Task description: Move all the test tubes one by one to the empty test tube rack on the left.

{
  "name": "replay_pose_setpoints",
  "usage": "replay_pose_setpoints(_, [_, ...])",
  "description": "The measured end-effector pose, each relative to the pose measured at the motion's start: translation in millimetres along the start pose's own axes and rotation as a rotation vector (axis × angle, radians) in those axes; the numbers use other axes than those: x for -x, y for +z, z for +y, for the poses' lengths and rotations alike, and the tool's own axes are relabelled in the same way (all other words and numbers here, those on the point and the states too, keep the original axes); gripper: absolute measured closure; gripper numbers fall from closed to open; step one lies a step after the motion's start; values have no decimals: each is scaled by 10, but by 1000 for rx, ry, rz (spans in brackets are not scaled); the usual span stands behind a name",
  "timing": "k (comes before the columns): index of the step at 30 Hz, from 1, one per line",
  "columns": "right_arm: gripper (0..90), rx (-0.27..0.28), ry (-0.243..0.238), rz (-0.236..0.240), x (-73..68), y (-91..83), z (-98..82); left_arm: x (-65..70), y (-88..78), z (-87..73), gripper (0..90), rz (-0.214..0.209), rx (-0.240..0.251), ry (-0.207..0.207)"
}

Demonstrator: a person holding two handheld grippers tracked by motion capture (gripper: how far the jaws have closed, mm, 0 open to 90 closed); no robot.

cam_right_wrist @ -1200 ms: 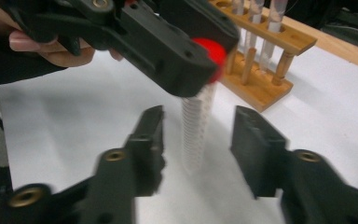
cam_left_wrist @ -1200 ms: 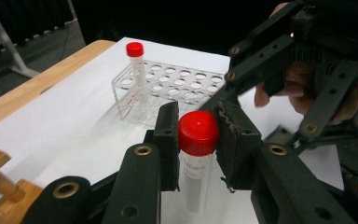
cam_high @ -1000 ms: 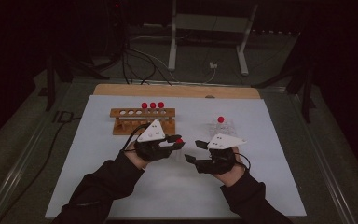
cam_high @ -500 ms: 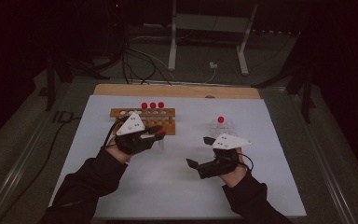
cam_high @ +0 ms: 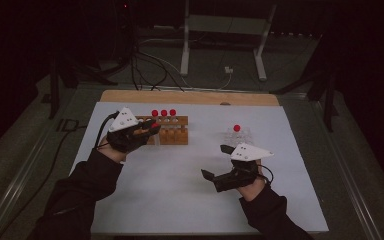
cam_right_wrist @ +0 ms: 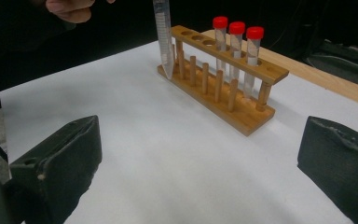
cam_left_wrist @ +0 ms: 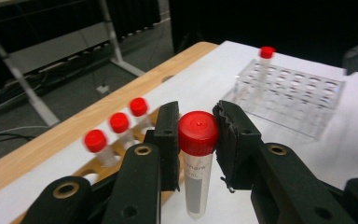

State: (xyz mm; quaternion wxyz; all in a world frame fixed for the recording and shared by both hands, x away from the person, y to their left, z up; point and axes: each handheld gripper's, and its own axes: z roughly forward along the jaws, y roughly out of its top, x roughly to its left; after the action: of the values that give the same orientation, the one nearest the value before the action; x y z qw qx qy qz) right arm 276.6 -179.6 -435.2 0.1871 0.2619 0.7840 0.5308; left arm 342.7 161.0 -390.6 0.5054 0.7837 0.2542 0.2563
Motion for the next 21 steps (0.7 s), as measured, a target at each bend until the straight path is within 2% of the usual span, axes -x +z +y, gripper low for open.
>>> replay_pose_setpoints(2, [0,-1,-2,-5,-1,-2,2,-62,-2,22,720,29,3,-3])
replay_pose_setpoints(10, [0,0,-3,-7,5,-8,1,-281,7,126,720,93,40,-37])
replay_pose_setpoints(15, [0,-2,-4,-11,11,-12,-1,-371,53,158,720,148,43,-35])
replay_pose_setpoints(21, [0,2,-4,-13,16,-15,-4,-512,137,165,720,201,47,-66])
